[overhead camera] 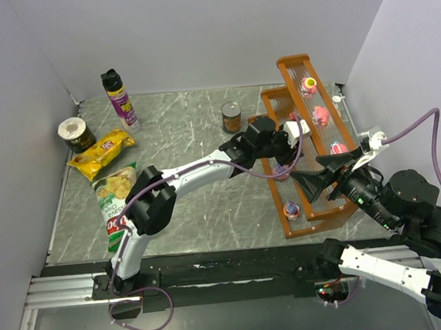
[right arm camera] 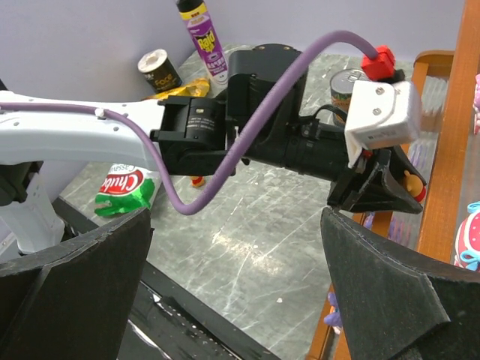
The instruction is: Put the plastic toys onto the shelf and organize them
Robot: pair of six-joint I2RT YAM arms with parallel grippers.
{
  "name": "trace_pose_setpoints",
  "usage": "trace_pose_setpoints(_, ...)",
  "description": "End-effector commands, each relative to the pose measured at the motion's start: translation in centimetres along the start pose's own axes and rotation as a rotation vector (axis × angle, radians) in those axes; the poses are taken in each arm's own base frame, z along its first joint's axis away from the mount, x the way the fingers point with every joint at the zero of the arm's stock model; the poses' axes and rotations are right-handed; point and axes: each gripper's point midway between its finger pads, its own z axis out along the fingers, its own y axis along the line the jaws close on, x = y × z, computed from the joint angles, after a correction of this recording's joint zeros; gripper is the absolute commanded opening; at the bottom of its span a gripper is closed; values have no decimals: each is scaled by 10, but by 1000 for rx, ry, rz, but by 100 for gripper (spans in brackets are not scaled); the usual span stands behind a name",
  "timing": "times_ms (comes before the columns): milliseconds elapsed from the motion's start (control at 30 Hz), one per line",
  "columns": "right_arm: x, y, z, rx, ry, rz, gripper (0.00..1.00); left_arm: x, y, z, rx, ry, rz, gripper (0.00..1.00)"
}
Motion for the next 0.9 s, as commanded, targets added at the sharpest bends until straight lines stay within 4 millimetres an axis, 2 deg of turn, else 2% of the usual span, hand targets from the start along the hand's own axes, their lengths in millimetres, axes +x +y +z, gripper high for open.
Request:
trace_pose_setpoints(0, -12, 1, -5, -9, -30, -7, 100, -13, -1, 8, 41, -18, 89, 9)
trace_pose_setpoints(233, -10, 0, -3, 2, -21, -6, 100, -3, 3, 13, 36, 0, 119, 12)
trace_pose_setpoints(533, -8, -2, 0, 18, -10, -10, 100, 7, -1, 17, 67, 15, 120, 20)
trace_pose_setpoints(867, -7, -2, 2, 24, -4, -8, 100, 9, -1, 19, 75, 26, 133, 33)
